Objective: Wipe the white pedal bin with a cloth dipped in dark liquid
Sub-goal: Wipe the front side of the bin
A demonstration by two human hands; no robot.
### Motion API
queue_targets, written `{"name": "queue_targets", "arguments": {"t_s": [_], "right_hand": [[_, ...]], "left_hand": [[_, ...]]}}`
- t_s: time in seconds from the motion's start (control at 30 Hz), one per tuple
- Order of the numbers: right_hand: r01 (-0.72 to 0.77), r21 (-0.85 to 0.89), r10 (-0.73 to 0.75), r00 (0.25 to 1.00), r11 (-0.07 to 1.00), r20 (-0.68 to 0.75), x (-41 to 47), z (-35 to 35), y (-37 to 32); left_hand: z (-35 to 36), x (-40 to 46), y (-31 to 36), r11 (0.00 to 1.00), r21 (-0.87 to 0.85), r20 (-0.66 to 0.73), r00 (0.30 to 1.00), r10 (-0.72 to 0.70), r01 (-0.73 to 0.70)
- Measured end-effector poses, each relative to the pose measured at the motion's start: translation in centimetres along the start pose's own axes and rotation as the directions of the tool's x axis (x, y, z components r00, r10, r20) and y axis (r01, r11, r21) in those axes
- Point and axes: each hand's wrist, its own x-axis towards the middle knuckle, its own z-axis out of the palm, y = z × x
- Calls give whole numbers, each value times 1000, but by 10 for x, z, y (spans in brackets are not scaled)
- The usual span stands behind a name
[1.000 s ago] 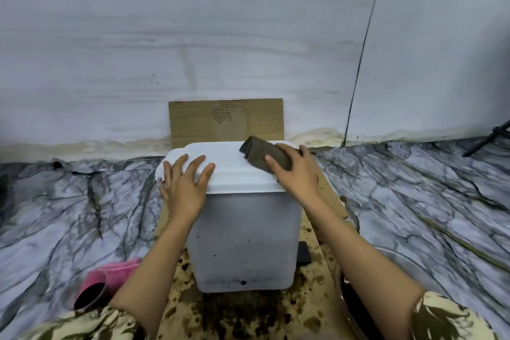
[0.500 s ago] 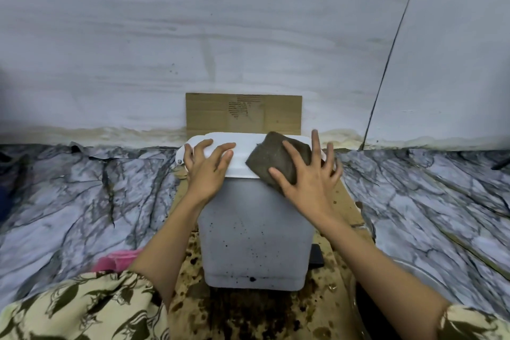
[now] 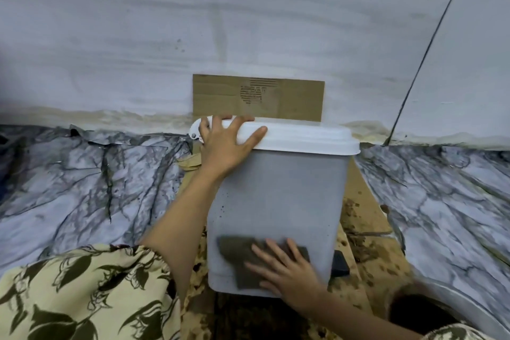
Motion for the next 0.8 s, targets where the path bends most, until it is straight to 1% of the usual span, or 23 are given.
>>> {"name": "queue_targets", "arguments": {"t_s": [0.03, 0.07, 0.1, 0.13, 0.17, 0.23, 0.27, 0.3, 0.33, 0.37, 0.4, 0.43, 0.47, 0.5, 0.53, 0.57, 0.6, 0.63, 0.67, 0.7, 0.73, 0.77, 0.8], "right_hand": [[28, -8, -28, 1000, 1000, 14, -10, 3, -1], [13, -17, -13, 1000, 1000, 7, -12, 2, 3], [-56, -17, 56, 998, 998, -18, -9, -1, 11], [-177, -1, 176, 983, 984, -59, -1, -7, 23], [-326, 21, 326, 939, 945, -108, 14, -14, 38], [-574, 66, 576, 799, 816, -173, 54, -30, 68], [-654, 100, 660, 729, 750, -182, 76, -37, 77], [-700, 128, 711, 682, 702, -170, 96, -43, 79], [-700, 147, 715, 679, 699, -164, 111, -43, 73], [-639, 164, 659, 735, 752, -157, 117, -41, 60], [-526, 182, 551, 824, 831, -134, 114, -36, 41], [-380, 200, 404, 909, 903, -98, 100, -27, 19], [-227, 211, 243, 968, 951, -53, 79, -20, 1], [-111, 202, 115, 993, 973, -7, 54, -10, -10], [-62, 193, 56, 998, 979, 35, 29, -2, -14], [-76, 208, 64, 996, 975, 67, 6, 4, -15], [-135, 230, 121, 990, 964, 73, -11, 5, -10], [-223, 252, 214, 975, 942, 62, -21, 5, -3], [-325, 275, 325, 945, 905, 50, -25, 1, 9], [-430, 302, 443, 896, 851, 29, -22, -3, 24], [-537, 344, 567, 823, 770, 16, -11, -9, 41], [-636, 413, 690, 723, 652, 25, 5, -18, 59], [-699, 509, 795, 605, 502, 47, 26, -29, 78]], "left_hand": [[1, 0, -1, 1000, 1, 1, 1000, 2, -2], [2, 0, -1, 1000, 2, -2, 1000, 7, -7], [3, 1, -1, 1000, 2, -12, 1000, 12, -12], [4, 2, -1, 1000, 5, -26, 1000, 17, -17], [6, 4, 0, 1000, 12, -40, 999, 22, -22], [9, 7, 0, 1000, 25, -50, 999, 20, -18], [11, 8, 1, 999, 31, -53, 998, 16, -14], [12, 10, 1, 999, 37, -56, 998, 14, -12], [14, 12, 1, 999, 43, -60, 998, 15, -12], [15, 13, 0, 999, 47, -66, 998, 16, -12], [15, 13, 0, 999, 45, -72, 997, 15, -12], [16, 14, -1, 999, 44, -75, 997, 14, -11], [16, 15, -3, 999, 48, -75, 997, 17, -14], [16, 16, -4, 998, 64, -69, 997, 28, -24], [16, 16, -6, 995, 91, -60, 997, 47, -41], [17, 17, -8, 991, 118, -53, 996, 66, -59], [17, 17, -8, 988, 140, -52, 996, 76, -68], [17, 17, -7, 986, 155, -59, 995, 75, -65], [17, 16, -6, 985, 163, -67, 995, 68, -57], [17, 15, -5, 985, 163, -72, 996, 61, -49], [16, 14, -4, 986, 161, -75, 996, 56, -43], [16, 13, -3, 987, 158, -76, 996, 50, -38], [16, 12, -2, 987, 158, -78, 996, 41, -28]]}}
